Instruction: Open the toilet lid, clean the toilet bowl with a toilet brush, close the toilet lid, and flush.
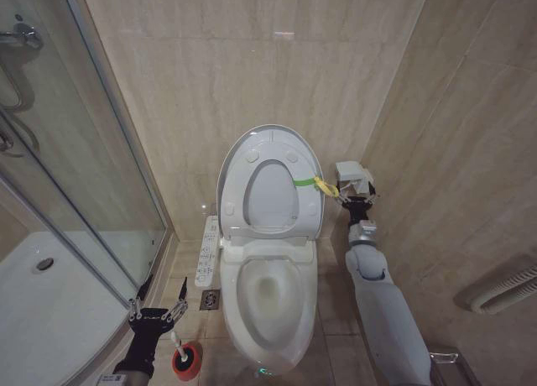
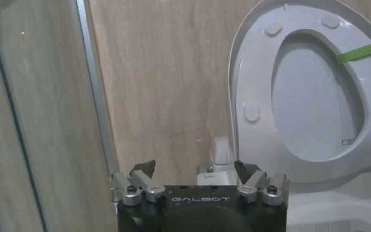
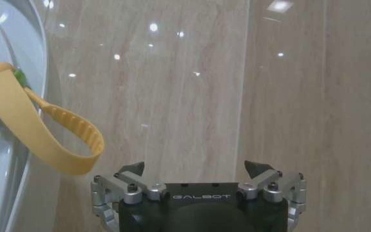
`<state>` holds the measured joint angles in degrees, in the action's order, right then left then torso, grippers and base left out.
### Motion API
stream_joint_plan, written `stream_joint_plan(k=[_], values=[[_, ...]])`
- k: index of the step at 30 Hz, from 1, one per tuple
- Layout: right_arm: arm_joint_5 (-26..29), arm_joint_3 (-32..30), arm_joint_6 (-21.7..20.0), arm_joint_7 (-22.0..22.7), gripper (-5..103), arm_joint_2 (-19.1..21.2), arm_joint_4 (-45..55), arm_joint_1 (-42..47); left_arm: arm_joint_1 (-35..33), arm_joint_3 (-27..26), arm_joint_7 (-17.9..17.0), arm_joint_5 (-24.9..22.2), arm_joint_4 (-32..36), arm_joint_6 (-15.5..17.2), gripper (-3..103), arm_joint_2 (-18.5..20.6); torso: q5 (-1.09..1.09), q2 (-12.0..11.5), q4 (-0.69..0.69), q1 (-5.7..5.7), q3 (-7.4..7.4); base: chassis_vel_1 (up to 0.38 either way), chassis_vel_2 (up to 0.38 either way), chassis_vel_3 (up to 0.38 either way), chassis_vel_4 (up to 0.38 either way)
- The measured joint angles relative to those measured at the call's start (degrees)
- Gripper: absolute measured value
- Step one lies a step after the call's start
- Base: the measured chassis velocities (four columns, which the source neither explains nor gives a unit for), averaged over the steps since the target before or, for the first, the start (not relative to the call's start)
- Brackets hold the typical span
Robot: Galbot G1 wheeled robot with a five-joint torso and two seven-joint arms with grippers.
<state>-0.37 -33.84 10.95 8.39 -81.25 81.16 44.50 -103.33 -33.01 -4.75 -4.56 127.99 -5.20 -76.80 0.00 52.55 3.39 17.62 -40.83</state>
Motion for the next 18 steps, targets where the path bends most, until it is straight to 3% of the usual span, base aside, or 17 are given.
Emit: stream_joint_plan(k=[18], values=[[-1.04,1.64,1.59,-1.34,100,0.24,-8.94,-8.23,0.00,0.00,0.00,0.00,0.00,0.00,82,0.00,0.00,0.00,0.00,0.02,-0.01,0.000,0.000,0.000,0.000]])
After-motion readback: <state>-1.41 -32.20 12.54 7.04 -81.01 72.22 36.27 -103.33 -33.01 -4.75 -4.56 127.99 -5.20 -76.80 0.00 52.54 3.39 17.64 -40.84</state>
